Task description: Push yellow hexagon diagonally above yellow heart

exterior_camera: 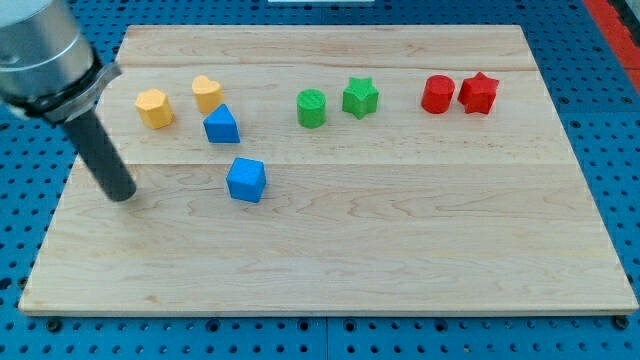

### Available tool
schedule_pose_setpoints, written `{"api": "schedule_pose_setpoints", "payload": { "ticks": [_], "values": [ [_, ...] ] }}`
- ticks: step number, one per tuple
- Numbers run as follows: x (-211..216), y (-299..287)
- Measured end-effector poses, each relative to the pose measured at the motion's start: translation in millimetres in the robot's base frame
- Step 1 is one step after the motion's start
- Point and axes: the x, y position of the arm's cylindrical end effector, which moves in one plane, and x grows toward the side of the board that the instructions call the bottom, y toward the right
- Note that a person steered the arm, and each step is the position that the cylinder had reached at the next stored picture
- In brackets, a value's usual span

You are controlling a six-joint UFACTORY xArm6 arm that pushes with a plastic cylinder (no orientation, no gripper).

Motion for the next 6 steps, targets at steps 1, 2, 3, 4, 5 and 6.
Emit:
{"api": "schedule_pose_setpoints", "payload": {
  "ticks": [1,2,3,4,5,6],
  "values": [
    [-59,0],
    [-102,3],
    [-151,5],
    [-190,4],
    [-202,-29],
    [-206,15]
  ]
}}
